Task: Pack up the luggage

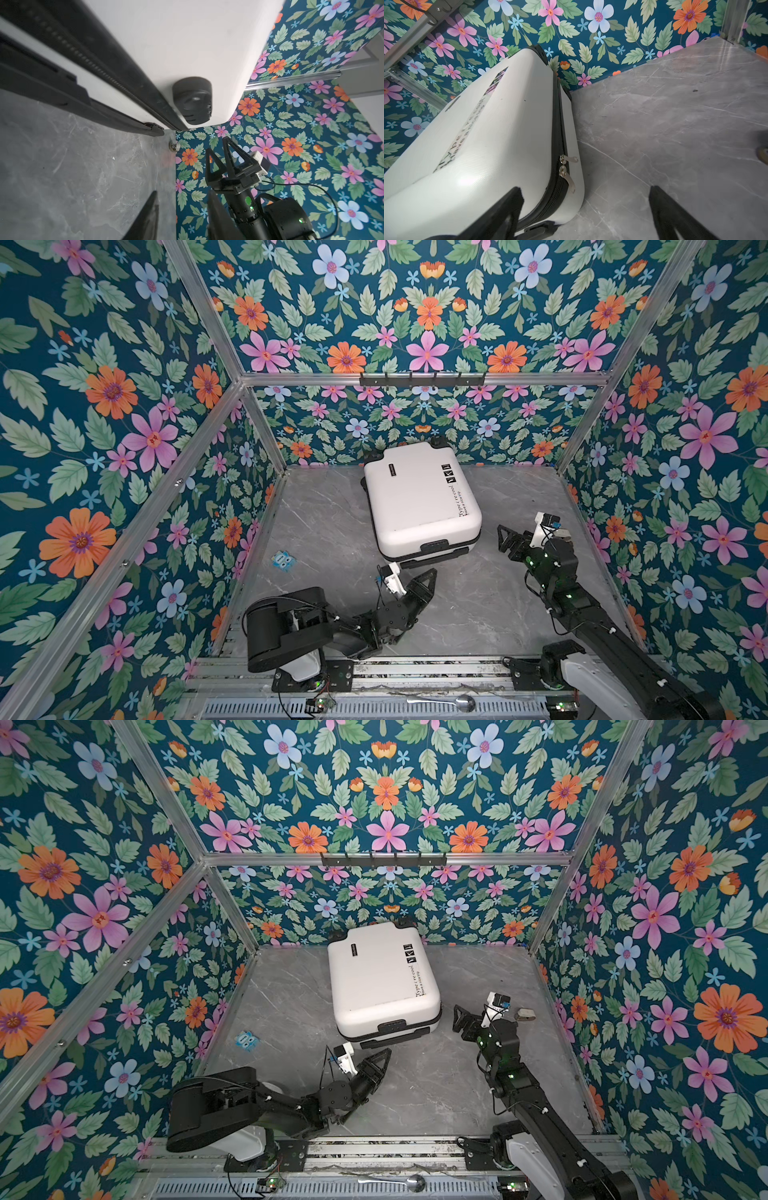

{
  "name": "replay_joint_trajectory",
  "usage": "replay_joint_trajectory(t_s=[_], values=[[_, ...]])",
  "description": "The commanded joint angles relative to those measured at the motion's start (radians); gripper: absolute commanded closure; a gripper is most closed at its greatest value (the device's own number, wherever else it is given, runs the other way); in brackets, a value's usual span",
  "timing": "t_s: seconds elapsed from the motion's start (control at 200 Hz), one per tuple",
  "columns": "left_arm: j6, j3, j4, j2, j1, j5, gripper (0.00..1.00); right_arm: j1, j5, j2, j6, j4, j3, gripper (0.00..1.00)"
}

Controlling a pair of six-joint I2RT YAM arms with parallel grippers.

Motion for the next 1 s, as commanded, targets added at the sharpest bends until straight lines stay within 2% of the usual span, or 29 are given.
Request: replay_joint_trajectory(t_s=[0.0, 0.14, 0.285, 0.345, 0.41, 0.49, 0.61, 0.66, 0.74, 0.815, 0.92, 0.995], values=[[0.178, 0.045, -0.235, -0.089, -0.001, -0.030, 0.48, 0.001, 0.047, -0.043, 0.013, -0.069, 0.007, 0.01], [0.432, 0.163, -0.541, -0.246, 0.000, -0.089, 0.23, 0.001, 0.052, -0.092, 0.007, -0.084, 0.005, 0.01], [0.767, 0.282, -0.686, -0.364, 0.003, -0.190, 0.02, 0.001, -0.051, -0.144, -0.083, -0.047, -0.012, 0.01], [0.896, 0.349, -0.752, -0.391, 0.020, -0.216, 0.01, 0.001, -0.040, -0.149, -0.081, -0.070, 0.003, 0.01], [1.041, 0.432, -0.839, -0.414, 0.045, -0.169, 0.00, 0.001, -0.025, -0.144, -0.079, -0.109, 0.029, 0.01], [1.112, 0.509, -0.925, -0.434, 0.051, -0.209, 0.02, 0.001, -0.012, -0.145, -0.071, -0.140, 0.055, 0.01], [1.311, 0.466, -0.775, -0.473, 0.051, -0.259, 0.08, 0.001, -0.012, -0.177, -0.064, -0.094, 0.045, 0.01], [1.393, 0.448, -0.703, -0.498, 0.052, -0.248, 0.01, 0.001, -0.017, -0.181, -0.071, -0.070, 0.043, 0.01], [1.493, 0.451, -0.655, -0.513, 0.075, -0.206, 0.00, 0.001, 0.000, -0.145, -0.085, -0.098, 0.081, 0.01], [1.500, 0.478, -0.642, -0.496, 0.177, -0.201, 0.00, 0.001, 0.041, -0.075, -0.107, -0.134, 0.138, 0.01], [1.360, 0.491, -0.690, -0.477, 0.420, -0.103, 0.00, 0.001, 0.056, 0.037, -0.150, -0.102, 0.197, 0.01], [1.338, 0.472, -0.667, -0.445, 0.566, -0.070, 0.00, 0.001, 0.057, 0.123, -0.196, -0.112, 0.250, 0.01]])
